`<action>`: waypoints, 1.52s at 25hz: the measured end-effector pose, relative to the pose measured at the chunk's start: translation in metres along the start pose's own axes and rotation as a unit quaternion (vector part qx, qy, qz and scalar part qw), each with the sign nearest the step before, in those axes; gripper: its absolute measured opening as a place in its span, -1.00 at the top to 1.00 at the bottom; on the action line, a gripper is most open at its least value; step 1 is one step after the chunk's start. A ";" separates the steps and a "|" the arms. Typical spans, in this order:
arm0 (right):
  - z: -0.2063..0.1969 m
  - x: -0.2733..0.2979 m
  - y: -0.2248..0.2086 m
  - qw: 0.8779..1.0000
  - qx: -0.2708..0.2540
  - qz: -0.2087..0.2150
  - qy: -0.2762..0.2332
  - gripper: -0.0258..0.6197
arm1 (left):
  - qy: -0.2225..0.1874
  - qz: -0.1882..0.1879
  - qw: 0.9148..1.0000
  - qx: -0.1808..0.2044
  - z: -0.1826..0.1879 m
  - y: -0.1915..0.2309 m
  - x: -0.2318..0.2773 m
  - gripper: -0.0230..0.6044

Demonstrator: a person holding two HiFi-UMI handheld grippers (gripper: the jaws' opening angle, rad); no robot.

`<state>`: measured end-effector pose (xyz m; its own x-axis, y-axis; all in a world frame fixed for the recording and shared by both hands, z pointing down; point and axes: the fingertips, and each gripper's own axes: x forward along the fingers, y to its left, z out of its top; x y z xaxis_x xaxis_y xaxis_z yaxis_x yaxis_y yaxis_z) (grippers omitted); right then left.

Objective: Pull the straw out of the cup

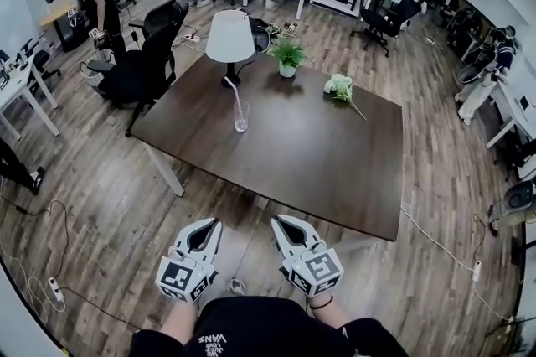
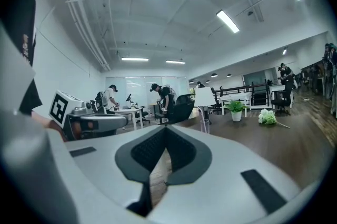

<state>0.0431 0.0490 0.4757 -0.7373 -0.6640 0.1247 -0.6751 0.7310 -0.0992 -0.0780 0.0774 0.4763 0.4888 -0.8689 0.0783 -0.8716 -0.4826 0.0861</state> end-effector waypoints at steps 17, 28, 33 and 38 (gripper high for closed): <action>0.001 0.085 -0.054 1.000 0.006 -0.019 0.010 0.87 | 0.009 -0.022 1.000 -0.007 -0.001 0.074 0.076 0.88; 0.014 0.150 -0.119 1.000 0.000 0.009 0.015 0.87 | 0.008 0.001 1.000 -0.006 0.005 0.118 0.155 0.88; 0.014 0.172 -0.144 1.000 -0.003 0.023 0.019 0.87 | 0.007 0.013 1.000 -0.007 0.005 0.131 0.183 0.88; 0.011 0.189 -0.162 0.999 -0.003 0.043 0.023 0.87 | 0.011 0.031 0.999 -0.009 0.004 0.140 0.203 0.88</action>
<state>0.0131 -0.1961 0.5048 -0.7907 -0.5904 0.1620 -0.6087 0.7862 -0.1061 -0.1010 -0.1664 0.5007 0.4340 -0.8947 0.1052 -0.8998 -0.4249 0.0990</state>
